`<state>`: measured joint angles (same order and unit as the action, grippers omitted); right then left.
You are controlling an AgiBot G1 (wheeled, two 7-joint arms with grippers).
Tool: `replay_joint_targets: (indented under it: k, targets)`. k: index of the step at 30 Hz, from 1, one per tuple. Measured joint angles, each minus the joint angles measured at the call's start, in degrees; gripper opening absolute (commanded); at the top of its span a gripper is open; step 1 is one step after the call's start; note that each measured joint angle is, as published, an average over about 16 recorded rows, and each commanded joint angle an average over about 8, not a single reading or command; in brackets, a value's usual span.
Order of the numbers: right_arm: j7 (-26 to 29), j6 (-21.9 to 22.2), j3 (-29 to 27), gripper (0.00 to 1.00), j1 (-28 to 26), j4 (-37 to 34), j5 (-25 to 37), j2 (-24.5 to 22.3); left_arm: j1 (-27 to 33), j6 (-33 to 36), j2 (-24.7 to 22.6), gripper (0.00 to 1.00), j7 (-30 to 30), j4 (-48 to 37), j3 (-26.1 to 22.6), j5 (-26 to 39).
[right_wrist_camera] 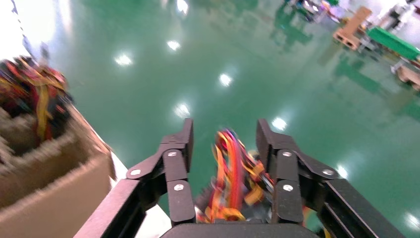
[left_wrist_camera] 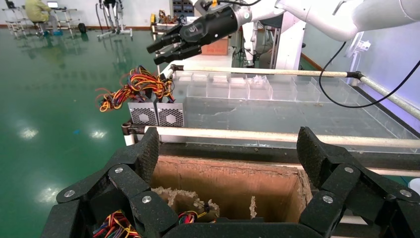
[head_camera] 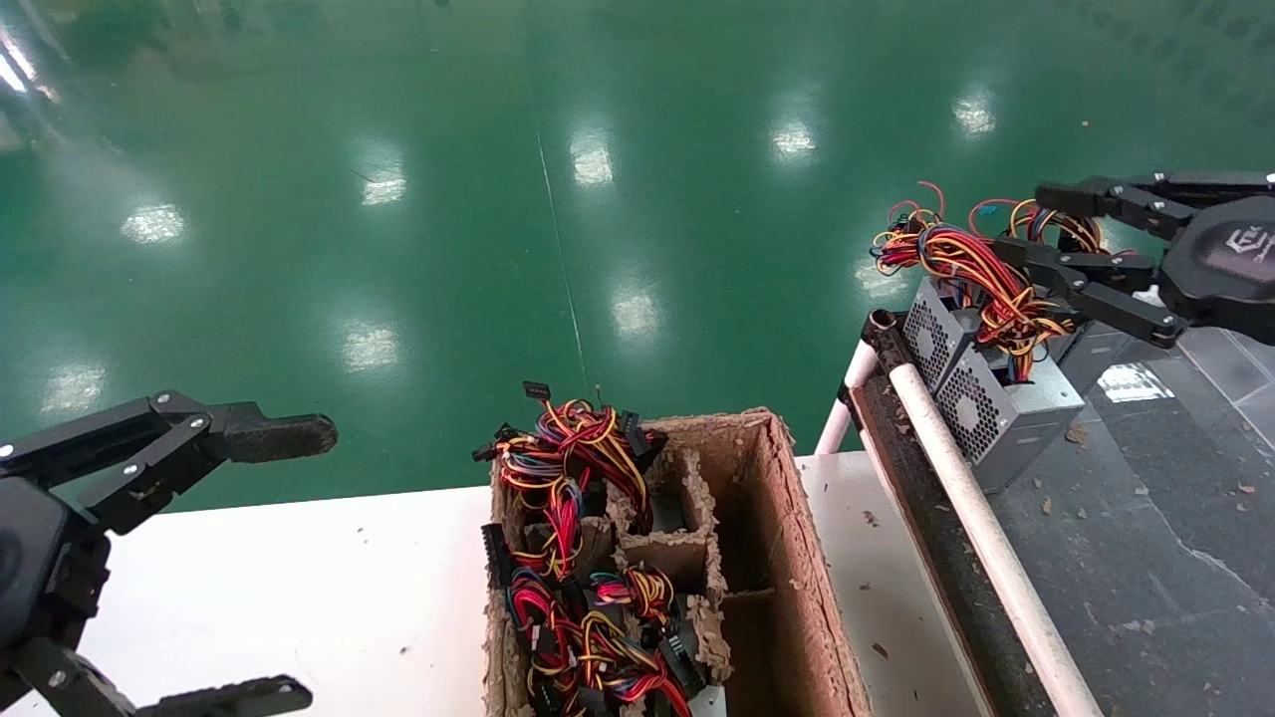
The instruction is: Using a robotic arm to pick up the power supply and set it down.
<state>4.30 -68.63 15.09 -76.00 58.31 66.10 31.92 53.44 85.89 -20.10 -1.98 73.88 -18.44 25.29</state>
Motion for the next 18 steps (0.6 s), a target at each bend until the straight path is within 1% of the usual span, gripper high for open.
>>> replay_joint_targets:
  k: [18]
  targets:
    - [1.46,-4.39,-0.28,1.0,3.99,3.92,-6.98,0.91,0.05,0.02,-0.01,1.0,0.03,-0.07,-0.09,-0.01]
